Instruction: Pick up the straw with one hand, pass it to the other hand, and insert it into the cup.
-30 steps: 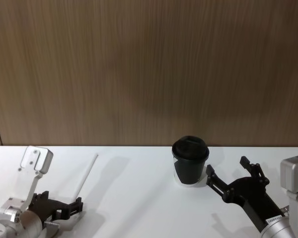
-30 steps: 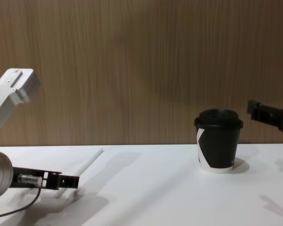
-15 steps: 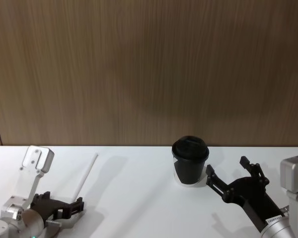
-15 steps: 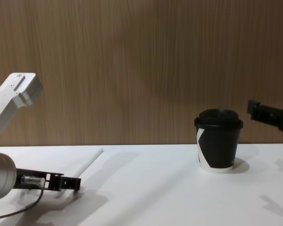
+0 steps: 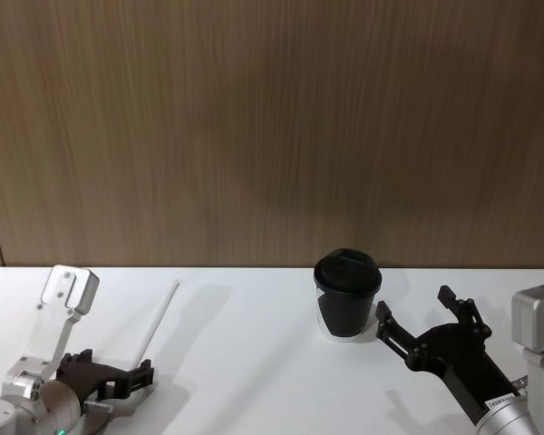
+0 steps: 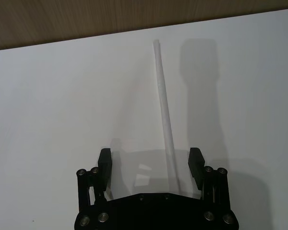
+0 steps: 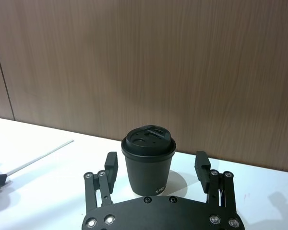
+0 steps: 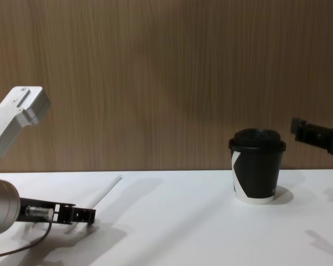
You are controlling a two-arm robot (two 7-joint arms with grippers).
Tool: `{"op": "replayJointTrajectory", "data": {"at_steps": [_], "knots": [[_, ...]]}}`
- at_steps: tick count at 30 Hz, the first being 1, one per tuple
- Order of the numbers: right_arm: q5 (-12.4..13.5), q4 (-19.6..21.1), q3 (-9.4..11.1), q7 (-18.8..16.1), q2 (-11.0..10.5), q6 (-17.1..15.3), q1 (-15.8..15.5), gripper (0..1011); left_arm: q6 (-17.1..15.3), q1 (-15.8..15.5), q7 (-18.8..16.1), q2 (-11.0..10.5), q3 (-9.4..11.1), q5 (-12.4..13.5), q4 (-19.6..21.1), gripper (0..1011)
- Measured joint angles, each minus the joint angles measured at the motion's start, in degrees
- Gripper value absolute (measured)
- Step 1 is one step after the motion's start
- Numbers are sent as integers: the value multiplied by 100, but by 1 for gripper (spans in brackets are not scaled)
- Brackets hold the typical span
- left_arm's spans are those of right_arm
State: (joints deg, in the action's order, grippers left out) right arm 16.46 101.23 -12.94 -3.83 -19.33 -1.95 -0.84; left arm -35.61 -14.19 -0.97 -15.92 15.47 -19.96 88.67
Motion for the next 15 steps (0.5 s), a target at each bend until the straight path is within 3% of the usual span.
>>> {"op": "replayJointTrajectory", "data": {"at_steps": [15], "knots": [[0,0,0,0,0,0,0,1001,-76,36,14,17,-46,36,62,993]]}}
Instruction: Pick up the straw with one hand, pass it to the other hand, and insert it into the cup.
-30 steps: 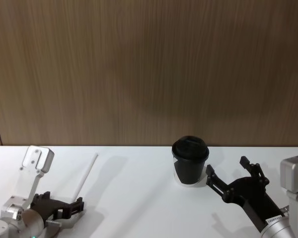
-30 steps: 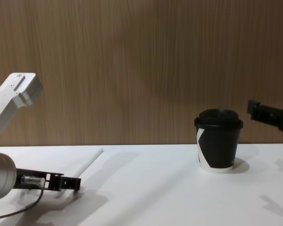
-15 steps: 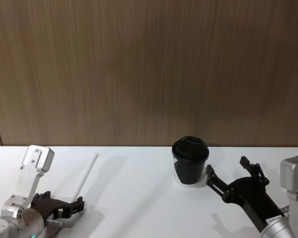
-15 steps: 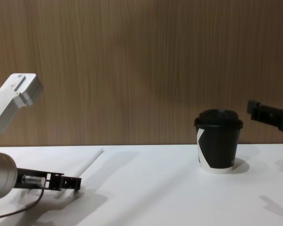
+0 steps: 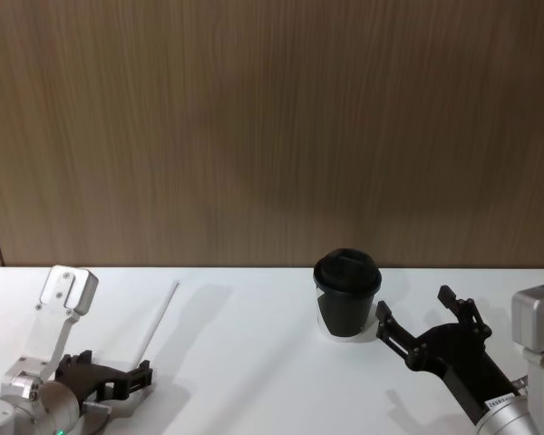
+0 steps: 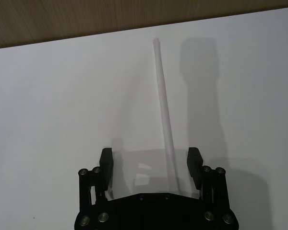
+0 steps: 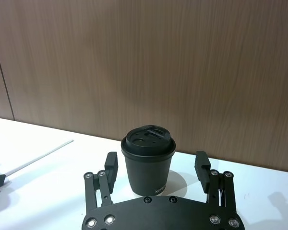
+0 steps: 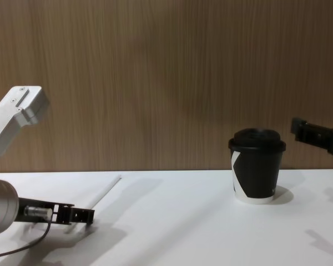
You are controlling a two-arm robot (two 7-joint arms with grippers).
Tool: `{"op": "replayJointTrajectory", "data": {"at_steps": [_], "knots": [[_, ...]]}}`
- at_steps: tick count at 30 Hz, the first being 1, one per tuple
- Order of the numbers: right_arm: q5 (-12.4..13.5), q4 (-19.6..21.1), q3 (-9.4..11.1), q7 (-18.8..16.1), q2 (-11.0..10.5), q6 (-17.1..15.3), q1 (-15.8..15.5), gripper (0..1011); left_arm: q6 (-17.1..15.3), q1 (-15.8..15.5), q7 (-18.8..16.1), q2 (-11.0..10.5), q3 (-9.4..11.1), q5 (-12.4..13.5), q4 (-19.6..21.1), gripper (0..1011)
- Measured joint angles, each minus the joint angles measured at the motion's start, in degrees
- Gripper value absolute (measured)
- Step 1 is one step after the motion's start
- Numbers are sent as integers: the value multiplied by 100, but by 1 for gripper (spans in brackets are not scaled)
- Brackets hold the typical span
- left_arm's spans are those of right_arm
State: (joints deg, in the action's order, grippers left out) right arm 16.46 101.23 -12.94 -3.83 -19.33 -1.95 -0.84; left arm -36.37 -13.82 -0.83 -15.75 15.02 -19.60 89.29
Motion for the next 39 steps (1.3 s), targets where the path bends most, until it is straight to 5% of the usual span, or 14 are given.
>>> {"op": "replayJointTrajectory", "data": {"at_steps": [39], "knots": [[0,0,0,0,0,0,0,1001,-75,16,12,13,-31,14,36,712]]}}
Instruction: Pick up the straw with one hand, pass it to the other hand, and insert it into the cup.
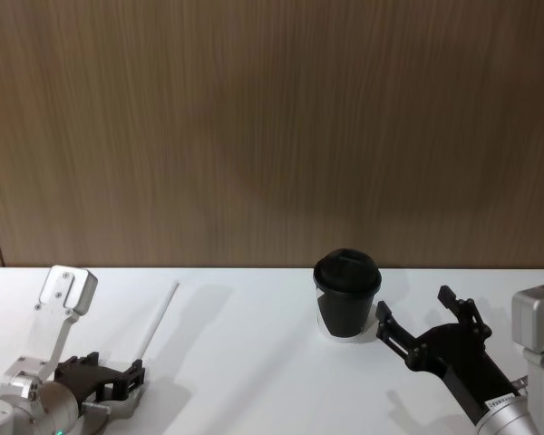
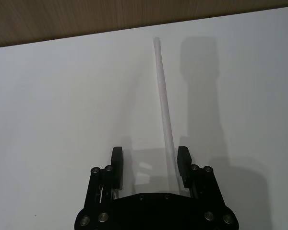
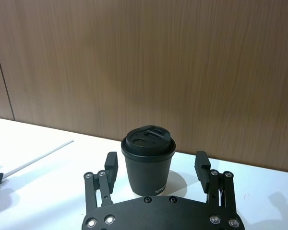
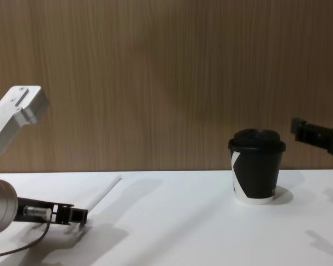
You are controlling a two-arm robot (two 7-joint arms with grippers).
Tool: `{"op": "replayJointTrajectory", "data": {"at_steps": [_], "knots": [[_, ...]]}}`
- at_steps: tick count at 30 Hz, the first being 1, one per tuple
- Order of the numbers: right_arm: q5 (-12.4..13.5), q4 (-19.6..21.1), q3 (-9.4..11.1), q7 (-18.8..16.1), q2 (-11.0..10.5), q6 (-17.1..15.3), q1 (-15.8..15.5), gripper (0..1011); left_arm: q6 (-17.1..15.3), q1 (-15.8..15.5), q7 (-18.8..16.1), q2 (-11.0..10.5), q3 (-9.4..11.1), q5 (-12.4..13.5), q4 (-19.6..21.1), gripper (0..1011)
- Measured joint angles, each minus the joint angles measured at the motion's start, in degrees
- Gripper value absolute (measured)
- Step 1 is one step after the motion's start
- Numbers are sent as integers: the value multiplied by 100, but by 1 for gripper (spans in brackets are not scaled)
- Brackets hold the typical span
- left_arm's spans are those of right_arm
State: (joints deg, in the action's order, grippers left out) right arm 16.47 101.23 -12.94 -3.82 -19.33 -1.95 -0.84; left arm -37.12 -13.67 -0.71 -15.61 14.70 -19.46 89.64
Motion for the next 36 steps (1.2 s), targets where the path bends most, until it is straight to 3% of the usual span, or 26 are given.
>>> {"op": "replayJointTrajectory", "data": {"at_steps": [36], "knots": [[0,0,0,0,0,0,0,1001,-4,0,0,0,0,0,-1,472]]}}
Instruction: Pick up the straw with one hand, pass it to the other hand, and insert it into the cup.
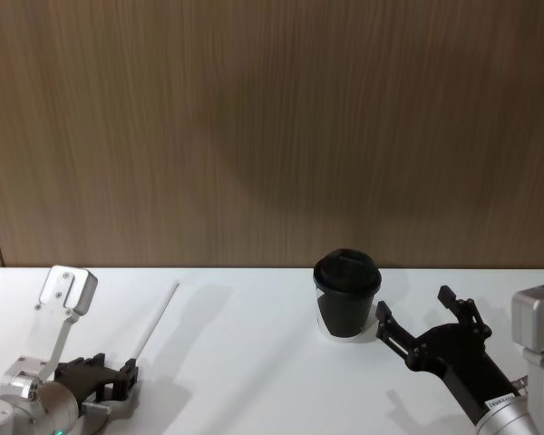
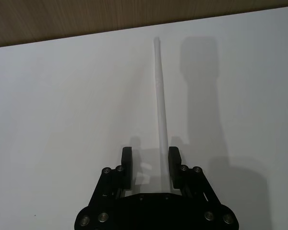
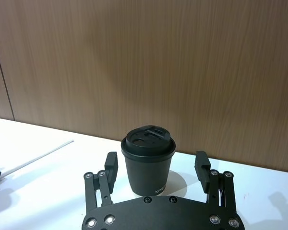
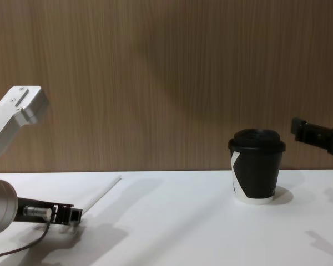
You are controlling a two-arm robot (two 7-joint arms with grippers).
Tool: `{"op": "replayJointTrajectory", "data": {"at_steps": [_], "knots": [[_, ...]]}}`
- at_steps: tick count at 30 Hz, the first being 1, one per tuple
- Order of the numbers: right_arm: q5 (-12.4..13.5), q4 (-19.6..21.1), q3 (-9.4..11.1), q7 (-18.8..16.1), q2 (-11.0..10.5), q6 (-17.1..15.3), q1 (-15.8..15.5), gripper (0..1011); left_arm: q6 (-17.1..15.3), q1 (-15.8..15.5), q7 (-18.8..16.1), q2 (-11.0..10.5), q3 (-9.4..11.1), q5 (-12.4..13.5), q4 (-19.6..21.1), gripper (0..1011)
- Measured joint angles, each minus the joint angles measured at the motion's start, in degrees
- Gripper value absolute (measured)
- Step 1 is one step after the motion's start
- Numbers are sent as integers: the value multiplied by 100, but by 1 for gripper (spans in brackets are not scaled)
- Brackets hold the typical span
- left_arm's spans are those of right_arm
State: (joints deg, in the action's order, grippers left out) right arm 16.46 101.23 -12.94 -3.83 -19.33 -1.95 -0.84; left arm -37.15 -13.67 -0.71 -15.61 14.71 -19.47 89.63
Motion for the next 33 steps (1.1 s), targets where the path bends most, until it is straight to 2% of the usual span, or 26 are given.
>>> {"op": "replayJointTrajectory", "data": {"at_steps": [33], "knots": [[0,0,0,0,0,0,0,1001,0,0,0,0,0,0,0,255]]}}
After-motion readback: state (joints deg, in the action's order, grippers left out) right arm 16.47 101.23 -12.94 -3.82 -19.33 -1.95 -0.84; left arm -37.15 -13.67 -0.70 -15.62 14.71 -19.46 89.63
